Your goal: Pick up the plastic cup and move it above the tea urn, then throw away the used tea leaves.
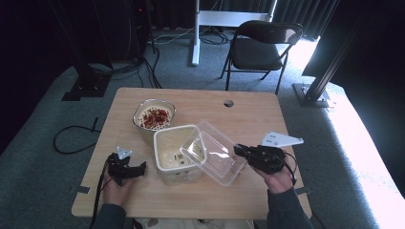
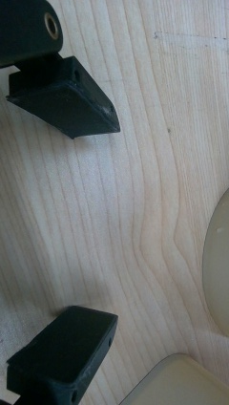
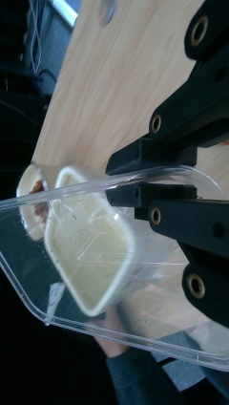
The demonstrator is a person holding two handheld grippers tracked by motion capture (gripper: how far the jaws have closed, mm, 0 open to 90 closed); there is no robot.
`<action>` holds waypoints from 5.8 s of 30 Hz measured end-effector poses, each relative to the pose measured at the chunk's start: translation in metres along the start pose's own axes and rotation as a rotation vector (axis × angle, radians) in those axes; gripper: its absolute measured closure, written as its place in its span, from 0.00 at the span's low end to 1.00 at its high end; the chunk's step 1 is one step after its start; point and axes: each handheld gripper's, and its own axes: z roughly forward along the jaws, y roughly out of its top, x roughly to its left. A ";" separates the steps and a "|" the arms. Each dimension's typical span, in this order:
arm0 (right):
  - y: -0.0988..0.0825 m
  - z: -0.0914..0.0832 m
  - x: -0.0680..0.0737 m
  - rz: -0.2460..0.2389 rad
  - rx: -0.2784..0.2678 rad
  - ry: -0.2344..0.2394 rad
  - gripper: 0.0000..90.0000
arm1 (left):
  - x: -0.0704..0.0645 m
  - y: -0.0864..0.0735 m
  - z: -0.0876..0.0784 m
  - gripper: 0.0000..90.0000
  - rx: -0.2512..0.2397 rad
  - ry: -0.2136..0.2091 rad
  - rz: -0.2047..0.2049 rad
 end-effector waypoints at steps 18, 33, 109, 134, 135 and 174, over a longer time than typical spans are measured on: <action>0.009 0.041 -0.007 0.108 -0.041 0.047 0.54 | 0.000 0.000 0.000 0.12 0.000 0.000 -0.002; -0.052 0.024 -0.031 0.046 0.056 -0.221 0.33 | 0.000 0.000 0.000 0.12 0.000 0.000 -0.001; -0.121 0.077 -0.006 -0.066 0.118 -0.016 0.35 | -0.005 -0.007 -0.007 0.19 -0.010 -0.025 0.027; -0.116 0.118 0.067 -0.168 0.115 0.190 0.37 | -0.005 -0.007 -0.007 0.19 -0.010 -0.024 0.027; -0.115 0.122 0.071 -0.170 0.112 0.195 0.37 | -0.005 -0.007 -0.007 0.19 -0.010 -0.024 0.027; -0.129 0.113 0.047 -0.183 0.211 0.145 0.73 | -0.016 -0.029 -0.061 0.42 -0.174 -0.329 0.144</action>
